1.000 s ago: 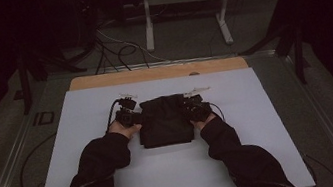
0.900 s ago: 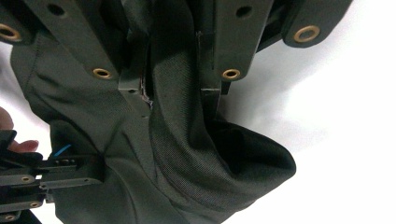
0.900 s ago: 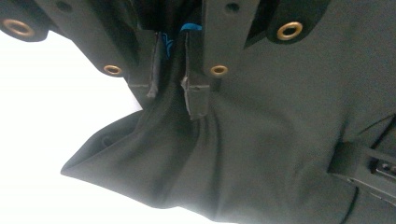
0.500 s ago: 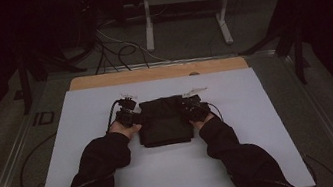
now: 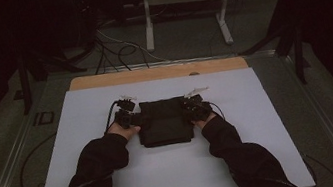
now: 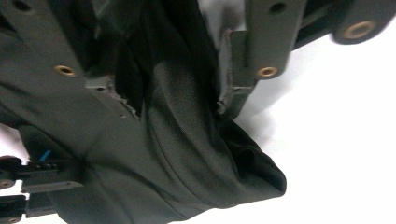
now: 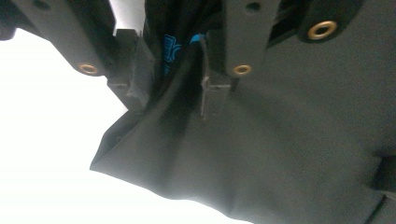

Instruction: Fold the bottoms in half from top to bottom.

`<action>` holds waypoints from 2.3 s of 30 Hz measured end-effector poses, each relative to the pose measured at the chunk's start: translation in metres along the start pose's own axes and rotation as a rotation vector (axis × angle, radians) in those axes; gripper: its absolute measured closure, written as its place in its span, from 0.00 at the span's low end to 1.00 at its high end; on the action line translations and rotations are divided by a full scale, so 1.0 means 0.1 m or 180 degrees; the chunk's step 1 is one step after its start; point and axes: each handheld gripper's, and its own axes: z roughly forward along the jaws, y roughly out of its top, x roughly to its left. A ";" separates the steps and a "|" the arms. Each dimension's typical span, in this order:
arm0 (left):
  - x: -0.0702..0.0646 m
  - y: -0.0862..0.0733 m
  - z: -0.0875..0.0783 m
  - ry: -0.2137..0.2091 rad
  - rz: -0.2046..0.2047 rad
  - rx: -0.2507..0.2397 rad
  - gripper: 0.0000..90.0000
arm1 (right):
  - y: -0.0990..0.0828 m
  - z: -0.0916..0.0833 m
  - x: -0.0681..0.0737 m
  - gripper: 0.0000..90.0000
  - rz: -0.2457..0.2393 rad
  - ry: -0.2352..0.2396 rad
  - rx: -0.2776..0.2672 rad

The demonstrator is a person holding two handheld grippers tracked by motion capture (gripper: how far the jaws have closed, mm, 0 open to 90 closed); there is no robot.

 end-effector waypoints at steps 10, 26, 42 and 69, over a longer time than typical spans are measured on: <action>0.04 -0.06 -0.05 0.0102 0.0031 -0.0139 0.43 | -0.04 -0.02 -0.11 0.52 0.0058 -0.0038 0.0009; -0.04 -0.06 -0.14 -0.0165 0.0305 -0.0249 0.09 | 0.02 -0.09 -0.07 0.17 -0.0094 0.0326 -0.0125; -0.19 -0.05 -0.22 -0.0109 0.0622 -0.0270 0.00 | 0.07 -0.19 0.00 0.10 -0.0228 0.0460 -0.0289; -0.31 -0.19 -0.51 -0.0193 0.0950 -0.0323 0.00 | 0.07 -0.48 -0.02 0.10 -0.0421 0.0706 -0.0513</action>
